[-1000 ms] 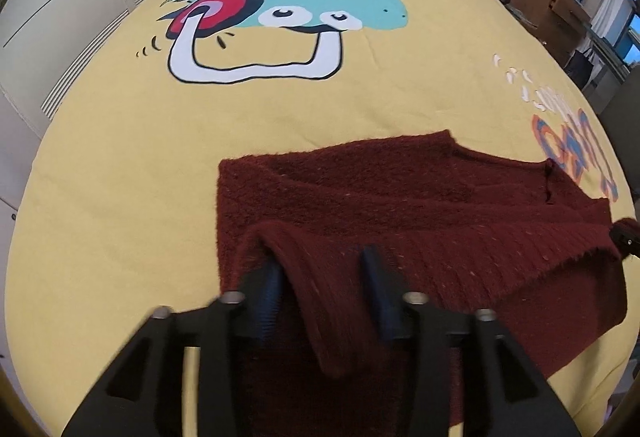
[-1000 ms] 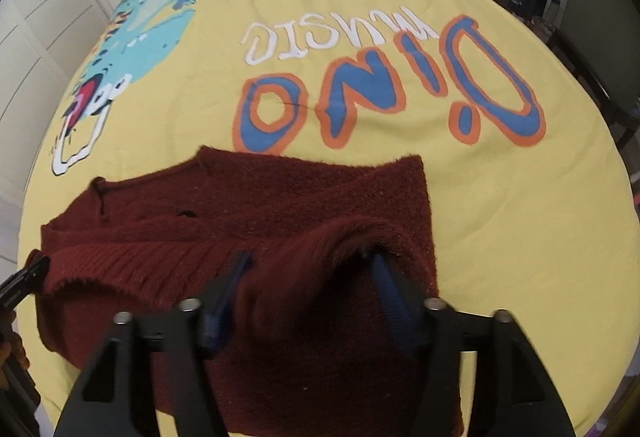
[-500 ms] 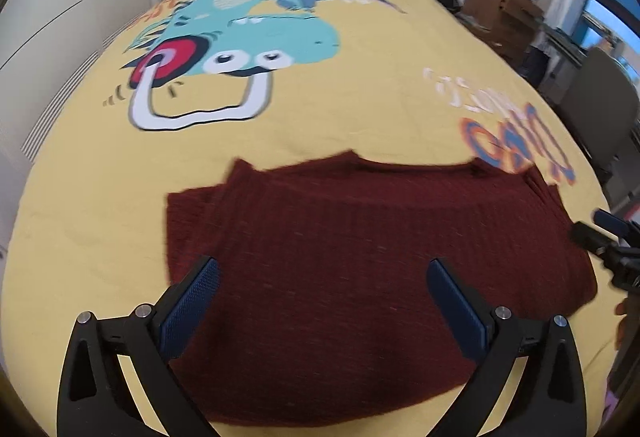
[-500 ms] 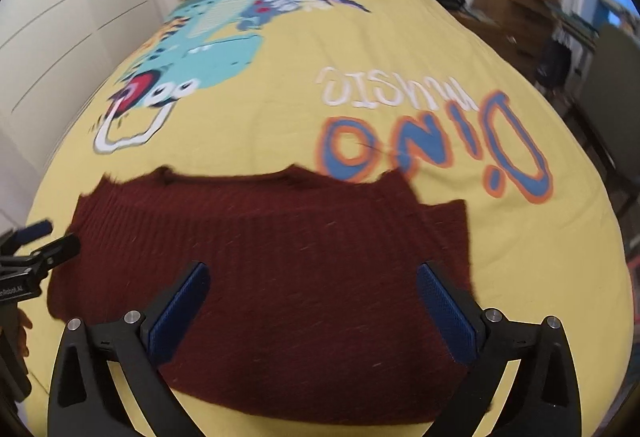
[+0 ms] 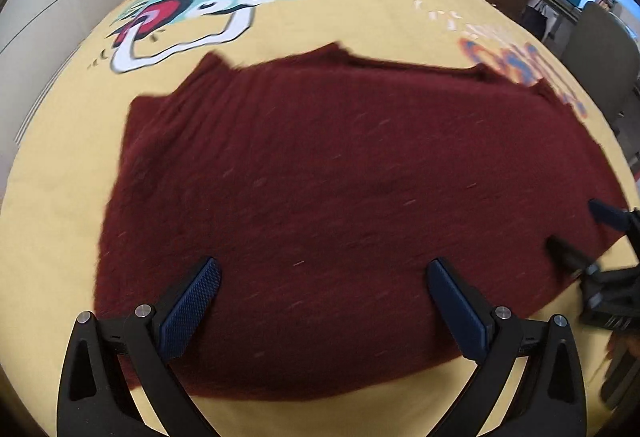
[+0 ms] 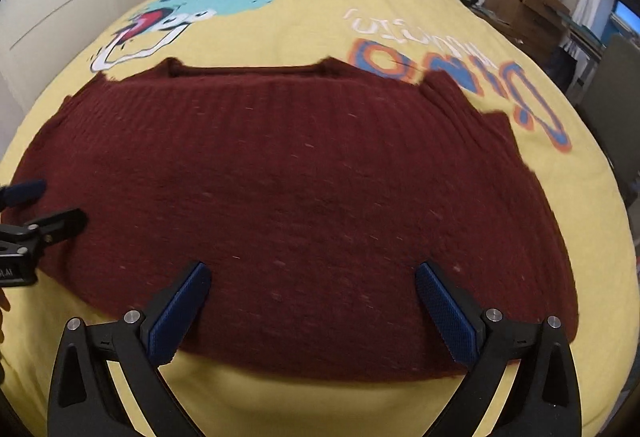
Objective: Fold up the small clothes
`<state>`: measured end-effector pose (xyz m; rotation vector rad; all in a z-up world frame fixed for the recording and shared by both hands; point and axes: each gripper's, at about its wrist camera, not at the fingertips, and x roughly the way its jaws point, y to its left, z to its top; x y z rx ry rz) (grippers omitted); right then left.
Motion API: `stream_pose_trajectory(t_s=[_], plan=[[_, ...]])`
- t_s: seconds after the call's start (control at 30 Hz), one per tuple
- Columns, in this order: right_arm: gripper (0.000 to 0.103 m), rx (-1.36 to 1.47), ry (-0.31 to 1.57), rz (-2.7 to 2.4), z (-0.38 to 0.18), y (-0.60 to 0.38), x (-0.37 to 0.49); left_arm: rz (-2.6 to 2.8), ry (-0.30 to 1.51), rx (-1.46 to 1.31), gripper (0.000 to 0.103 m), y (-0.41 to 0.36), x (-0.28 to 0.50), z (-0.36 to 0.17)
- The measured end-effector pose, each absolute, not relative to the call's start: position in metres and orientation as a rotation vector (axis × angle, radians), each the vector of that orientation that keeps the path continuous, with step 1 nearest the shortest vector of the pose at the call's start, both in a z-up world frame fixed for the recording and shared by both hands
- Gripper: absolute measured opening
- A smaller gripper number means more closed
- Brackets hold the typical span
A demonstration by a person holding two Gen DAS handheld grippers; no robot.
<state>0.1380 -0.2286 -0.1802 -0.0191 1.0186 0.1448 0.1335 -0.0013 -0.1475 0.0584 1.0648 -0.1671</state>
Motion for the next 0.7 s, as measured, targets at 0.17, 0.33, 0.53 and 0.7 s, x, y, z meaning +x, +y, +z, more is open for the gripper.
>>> stream_pose_trajectory(t_s=[0.17,0.33,0.53,0.7], plan=[[0.103,0.029,1.023,0.110,-0.183,-0.258,0.134,-0.160,1.054,0.035,0.102,0.027,0.129,-0.155],[0.102,0.059,1.025,0.082,-0.180,-0.285,0.131,-0.169,1.037,0.036,0.102,0.035,0.129,-0.154],[0.103,0.082,1.045,0.093,-0.190,-0.296,0.124,-0.168,1.037,0.033,0.102,0.035,0.124,-0.158],[0.103,0.058,1.084,0.119,-0.185,-0.290,0.128,-0.194,1.128,0.002,0.102,0.037,0.133,-0.150]])
